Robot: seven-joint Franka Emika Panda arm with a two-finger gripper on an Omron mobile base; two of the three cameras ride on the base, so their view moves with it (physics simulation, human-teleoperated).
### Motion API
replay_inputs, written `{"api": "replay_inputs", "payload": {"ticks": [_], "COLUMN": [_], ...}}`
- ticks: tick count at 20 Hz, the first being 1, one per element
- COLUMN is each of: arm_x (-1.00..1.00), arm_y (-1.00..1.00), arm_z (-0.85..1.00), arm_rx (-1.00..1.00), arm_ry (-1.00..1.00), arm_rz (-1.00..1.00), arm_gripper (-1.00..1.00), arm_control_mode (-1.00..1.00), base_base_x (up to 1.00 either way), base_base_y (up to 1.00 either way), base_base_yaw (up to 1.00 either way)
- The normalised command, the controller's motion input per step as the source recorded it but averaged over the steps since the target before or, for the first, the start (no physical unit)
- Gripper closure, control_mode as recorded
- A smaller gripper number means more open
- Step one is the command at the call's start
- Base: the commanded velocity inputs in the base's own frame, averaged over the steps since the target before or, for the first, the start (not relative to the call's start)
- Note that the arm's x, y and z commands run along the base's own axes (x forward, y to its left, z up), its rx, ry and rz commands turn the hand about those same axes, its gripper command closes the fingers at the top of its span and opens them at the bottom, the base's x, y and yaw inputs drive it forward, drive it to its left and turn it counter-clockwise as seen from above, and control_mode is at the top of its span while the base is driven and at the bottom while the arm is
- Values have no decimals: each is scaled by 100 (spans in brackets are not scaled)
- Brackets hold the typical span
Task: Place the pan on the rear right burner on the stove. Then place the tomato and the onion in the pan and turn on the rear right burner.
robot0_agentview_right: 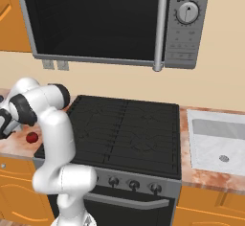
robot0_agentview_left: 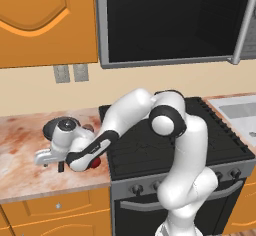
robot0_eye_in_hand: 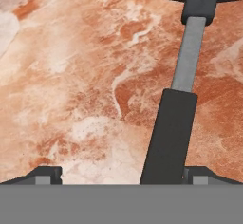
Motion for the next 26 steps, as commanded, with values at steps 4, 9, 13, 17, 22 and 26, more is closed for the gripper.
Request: {"api": "replay_inputs", "payload": {"ticks": [4, 9, 13, 17, 22, 26], "arm_x": [0, 4, 12, 12, 3, 0], "arm_y": [0, -4, -22, -22, -5, 0], "arm_z": [0, 0, 0, 0, -1, -12], "arm_rx": [0, 0, 0, 0, 0, 0], "arm_ry": [3, 3, 5, 6, 5, 2], "arm_rz": [0, -1, -6, -7, -3, 0], "arm_gripper": [-100, -100, -100, -100, -100, -100], "arm_control_mode": [-100, -100, -100, -100, -100, -100], "base_base_x": [0, 0, 0, 0, 0, 0], "base_base_y": [0, 0, 0, 0, 0, 0], "base_base_yaw": [0, 0, 0, 0, 0, 0]}}
